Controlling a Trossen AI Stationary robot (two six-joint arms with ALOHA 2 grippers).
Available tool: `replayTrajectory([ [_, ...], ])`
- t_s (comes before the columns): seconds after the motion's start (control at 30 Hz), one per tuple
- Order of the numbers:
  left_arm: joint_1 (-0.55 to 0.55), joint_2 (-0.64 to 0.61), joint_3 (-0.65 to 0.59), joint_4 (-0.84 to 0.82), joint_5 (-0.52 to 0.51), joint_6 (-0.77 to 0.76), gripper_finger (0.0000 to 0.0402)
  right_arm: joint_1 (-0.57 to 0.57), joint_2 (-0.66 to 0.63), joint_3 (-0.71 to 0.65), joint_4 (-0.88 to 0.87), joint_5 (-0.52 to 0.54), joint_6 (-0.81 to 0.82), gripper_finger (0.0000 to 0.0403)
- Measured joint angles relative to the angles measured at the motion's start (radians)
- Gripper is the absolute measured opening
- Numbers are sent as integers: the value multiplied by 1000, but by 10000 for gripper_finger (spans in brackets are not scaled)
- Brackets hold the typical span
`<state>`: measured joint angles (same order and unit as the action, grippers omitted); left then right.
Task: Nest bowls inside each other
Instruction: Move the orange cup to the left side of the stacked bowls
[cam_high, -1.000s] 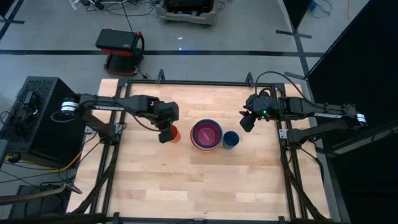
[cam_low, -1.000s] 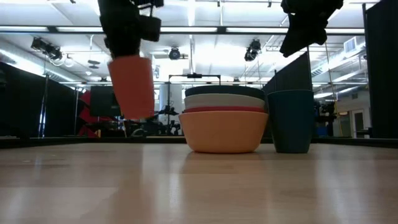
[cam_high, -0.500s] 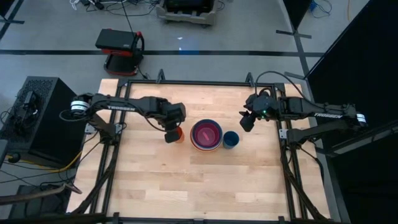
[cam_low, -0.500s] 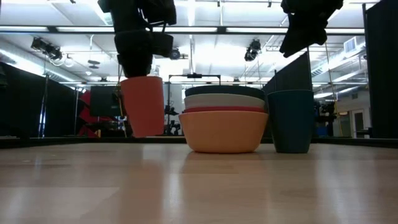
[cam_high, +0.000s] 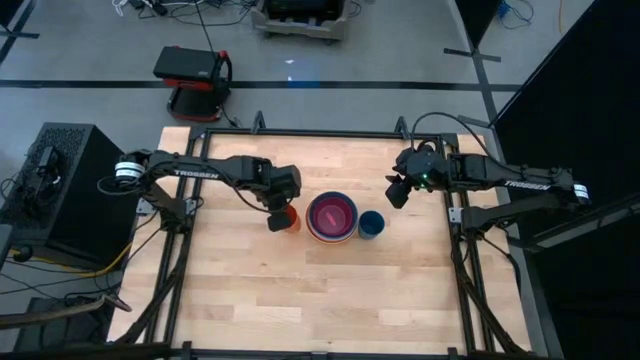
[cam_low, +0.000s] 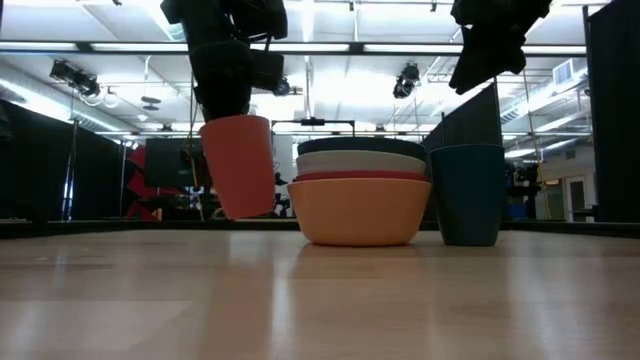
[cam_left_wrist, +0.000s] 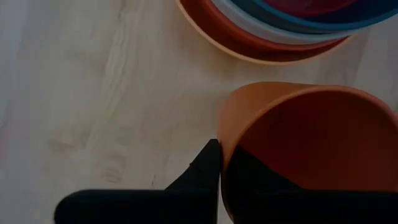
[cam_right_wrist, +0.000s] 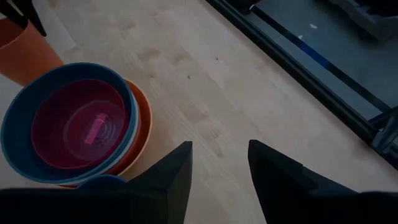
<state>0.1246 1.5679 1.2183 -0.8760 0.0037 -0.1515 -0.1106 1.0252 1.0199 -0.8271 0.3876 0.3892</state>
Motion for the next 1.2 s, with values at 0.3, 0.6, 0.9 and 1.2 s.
replayTrajectory([
  [0.3, 0, 45, 42, -24, 32, 10, 0, -3, 0, 0, 0, 0, 1, 160],
  [0.6, 3, 134, 140, -85, 35, 47, 0, -4, 0, 0, 0, 0, 2, 167],
  [0.9, 4, 185, 148, -121, 27, 65, 0, -4, 0, 0, 1, 0, 0, 155],
  [1.2, 6, 197, 148, -93, 14, 64, 0, -4, 0, 0, 1, 0, -1, 154],
])
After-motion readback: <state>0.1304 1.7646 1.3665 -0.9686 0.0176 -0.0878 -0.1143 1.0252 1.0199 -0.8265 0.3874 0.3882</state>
